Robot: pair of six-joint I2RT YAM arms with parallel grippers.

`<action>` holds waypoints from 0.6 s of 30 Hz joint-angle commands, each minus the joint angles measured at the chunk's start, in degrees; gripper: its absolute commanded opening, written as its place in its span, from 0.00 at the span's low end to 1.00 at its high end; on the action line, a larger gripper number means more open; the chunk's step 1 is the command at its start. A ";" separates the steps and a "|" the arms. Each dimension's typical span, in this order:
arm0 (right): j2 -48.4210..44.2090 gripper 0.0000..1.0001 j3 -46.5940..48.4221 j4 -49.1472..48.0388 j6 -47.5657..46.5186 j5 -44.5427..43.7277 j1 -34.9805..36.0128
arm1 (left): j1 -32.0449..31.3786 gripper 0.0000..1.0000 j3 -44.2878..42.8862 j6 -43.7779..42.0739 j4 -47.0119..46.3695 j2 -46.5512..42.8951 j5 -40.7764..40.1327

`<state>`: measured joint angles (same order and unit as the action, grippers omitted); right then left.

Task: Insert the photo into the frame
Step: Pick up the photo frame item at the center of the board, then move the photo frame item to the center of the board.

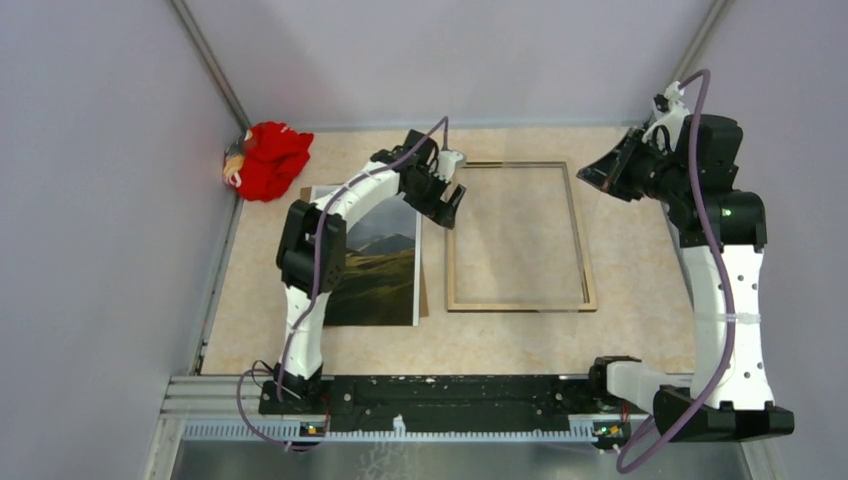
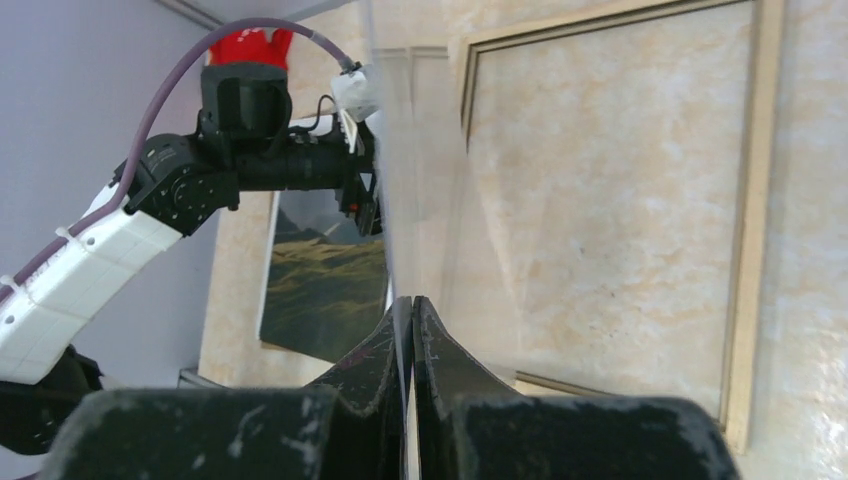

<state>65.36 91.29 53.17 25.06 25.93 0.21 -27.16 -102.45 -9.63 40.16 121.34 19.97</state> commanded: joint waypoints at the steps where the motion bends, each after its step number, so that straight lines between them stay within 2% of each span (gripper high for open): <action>1: -2.51 0.00 2.23 2.77 -0.81 -6.83 -0.03 | -2.31 0.99 -2.74 5.57 -2.15 2.07 3.52; 4: -2.09 0.00 1.79 2.53 -0.64 -6.05 -0.01 | -4.12 0.98 -2.62 5.68 -3.03 3.54 2.08; 9: -2.01 0.00 0.54 1.69 -0.44 -6.02 -0.03 | -5.36 0.89 0.51 4.63 -4.67 4.33 -1.12; 12: -2.00 0.00 0.14 1.19 -0.28 -6.26 -0.03 | -5.91 0.79 2.35 2.71 -5.31 4.47 -3.26; 14: -1.79 0.00 0.12 0.73 0.03 -5.85 -0.03 | -6.36 0.68 3.64 0.82 -5.92 4.23 -5.86; 18: -1.47 0.00 -0.37 -0.67 0.89 -4.37 -0.03 | -6.33 0.53 6.04 -1.78 -5.64 3.42 -8.76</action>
<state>63.92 91.13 56.12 24.67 20.40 0.21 -33.32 -98.63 -7.97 35.73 125.43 15.97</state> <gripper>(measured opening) 0.005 0.583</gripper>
